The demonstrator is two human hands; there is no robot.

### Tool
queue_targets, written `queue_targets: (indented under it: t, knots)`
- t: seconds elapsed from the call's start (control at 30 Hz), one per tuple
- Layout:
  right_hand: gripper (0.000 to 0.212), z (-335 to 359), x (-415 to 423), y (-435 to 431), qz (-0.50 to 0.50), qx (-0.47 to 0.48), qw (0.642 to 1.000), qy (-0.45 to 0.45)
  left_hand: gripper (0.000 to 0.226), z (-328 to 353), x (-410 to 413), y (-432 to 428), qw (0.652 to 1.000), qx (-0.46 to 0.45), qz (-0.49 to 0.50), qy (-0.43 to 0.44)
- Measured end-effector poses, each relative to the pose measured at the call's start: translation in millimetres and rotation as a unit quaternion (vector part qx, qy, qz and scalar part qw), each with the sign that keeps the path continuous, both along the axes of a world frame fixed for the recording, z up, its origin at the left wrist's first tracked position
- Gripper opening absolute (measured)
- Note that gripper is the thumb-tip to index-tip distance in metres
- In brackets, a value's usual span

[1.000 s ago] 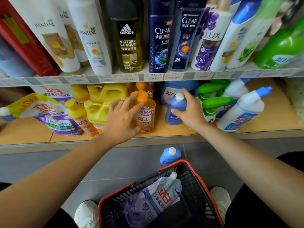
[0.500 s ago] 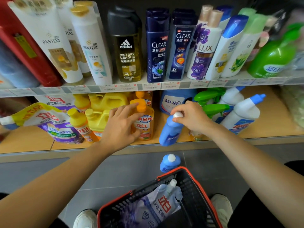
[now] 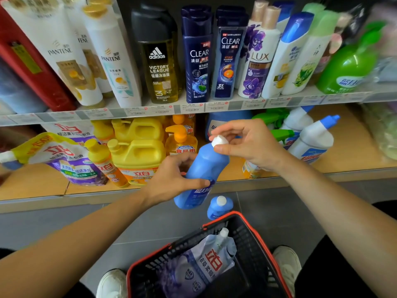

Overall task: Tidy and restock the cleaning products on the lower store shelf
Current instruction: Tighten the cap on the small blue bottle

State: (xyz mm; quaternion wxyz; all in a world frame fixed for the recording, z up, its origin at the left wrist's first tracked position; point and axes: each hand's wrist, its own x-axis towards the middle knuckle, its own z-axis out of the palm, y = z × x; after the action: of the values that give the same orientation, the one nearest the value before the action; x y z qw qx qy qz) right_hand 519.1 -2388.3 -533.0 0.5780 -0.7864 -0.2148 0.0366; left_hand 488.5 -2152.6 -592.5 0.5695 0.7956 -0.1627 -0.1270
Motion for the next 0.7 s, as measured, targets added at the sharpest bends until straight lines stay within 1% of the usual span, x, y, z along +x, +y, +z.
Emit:
queue_targets:
  t: [0.07,0.13,0.23,0.33,0.47,0.53,0.6,0.7]
  knots:
    - [0.042,0,1,-4,0.017,-0.044,0.999,0.001,0.046,2,0,3,0.996,-0.064,-0.023,0.059]
    - [0.043,1,0,-6,0.033,-0.081,0.996,-0.005,0.042,4,2,7,0.988,-0.104,-0.045,0.108]
    - [0.037,-2,-3,-2,0.035,-0.09,0.995,-0.021,0.032,6,4,10,0.982,-0.104,-0.074,0.138]
    - [0.035,-7,-4,1,0.02,-0.107,0.994,-0.032,0.035,7,2,7,0.984,-0.089,-0.073,0.132]
    - [0.027,-12,-6,1,-0.002,-0.117,0.993,-0.034,0.042,11,0,3,0.998,-0.005,-0.043,0.048]
    - [0.023,-12,-8,1,-0.009,-0.116,0.993,-0.036,0.043,14,-1,1,0.998,0.051,-0.029,-0.028]
    - [0.022,-11,-9,2,-0.016,-0.106,0.994,-0.035,0.045,17,-3,1,0.982,0.139,-0.005,-0.129]
    - [0.022,-9,-11,5,-0.041,-0.088,0.995,-0.038,0.035,22,-10,-1,0.926,0.247,0.059,-0.278]
